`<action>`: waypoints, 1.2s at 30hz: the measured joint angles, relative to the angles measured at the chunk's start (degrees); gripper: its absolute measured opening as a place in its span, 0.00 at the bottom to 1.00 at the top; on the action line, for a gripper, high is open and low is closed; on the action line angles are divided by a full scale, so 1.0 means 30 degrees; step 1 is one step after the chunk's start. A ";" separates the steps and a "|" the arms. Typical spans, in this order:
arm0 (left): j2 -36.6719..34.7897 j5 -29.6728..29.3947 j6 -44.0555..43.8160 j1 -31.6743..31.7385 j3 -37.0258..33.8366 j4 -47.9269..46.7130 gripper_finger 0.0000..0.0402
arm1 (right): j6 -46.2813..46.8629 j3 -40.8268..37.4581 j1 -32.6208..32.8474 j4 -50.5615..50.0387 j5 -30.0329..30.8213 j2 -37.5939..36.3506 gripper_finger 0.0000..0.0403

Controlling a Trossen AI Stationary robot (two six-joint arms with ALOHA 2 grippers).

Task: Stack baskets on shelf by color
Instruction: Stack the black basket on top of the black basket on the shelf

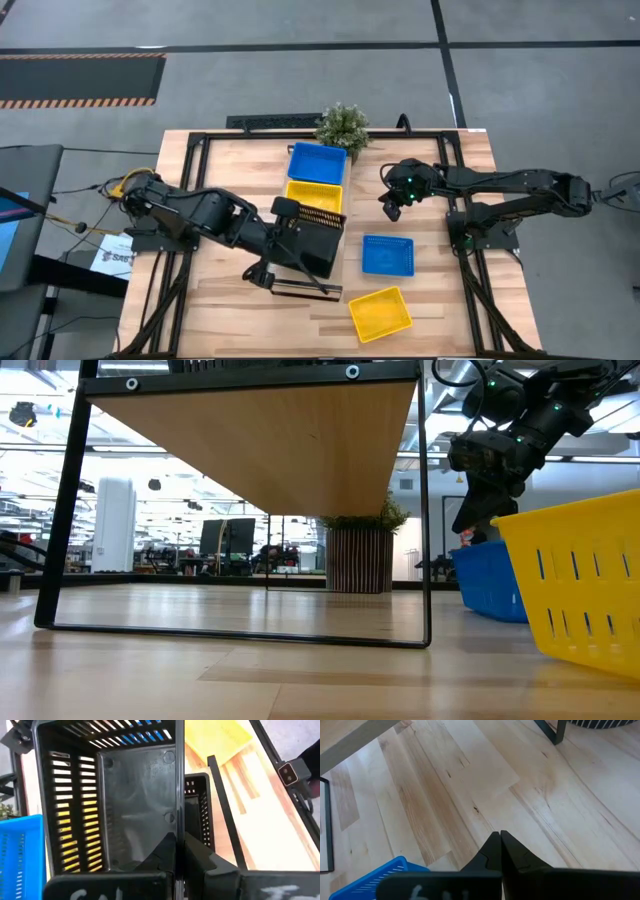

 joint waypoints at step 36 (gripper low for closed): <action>0.2164 0.1151 -0.1465 -0.0380 -0.0102 -0.1525 0.00 | 0.0204 0.0006 0.0066 -0.0444 0.0000 0.0006 0.02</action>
